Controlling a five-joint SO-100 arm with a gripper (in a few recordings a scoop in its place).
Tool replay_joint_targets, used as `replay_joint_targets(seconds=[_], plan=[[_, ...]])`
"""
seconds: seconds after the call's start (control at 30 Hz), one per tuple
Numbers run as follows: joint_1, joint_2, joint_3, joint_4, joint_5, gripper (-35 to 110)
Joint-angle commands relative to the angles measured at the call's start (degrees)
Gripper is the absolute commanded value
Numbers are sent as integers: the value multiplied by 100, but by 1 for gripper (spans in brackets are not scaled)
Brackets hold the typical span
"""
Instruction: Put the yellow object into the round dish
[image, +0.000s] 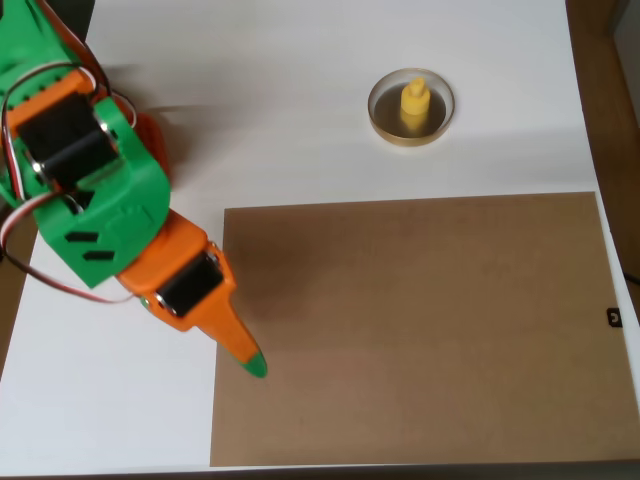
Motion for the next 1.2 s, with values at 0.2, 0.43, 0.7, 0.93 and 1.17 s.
replay_joint_targets(seconds=[0.2, 0.43, 0.7, 0.93, 1.17], plan=[[70, 1749, 1116, -272, 202, 21], [114, 2944, 2197, -475, 360, 21], [563, 3876, 3041, -562, 369, 22], [791, 4878, 3586, -369, 378, 23], [1125, 5203, 3850, -290, 334, 24]])
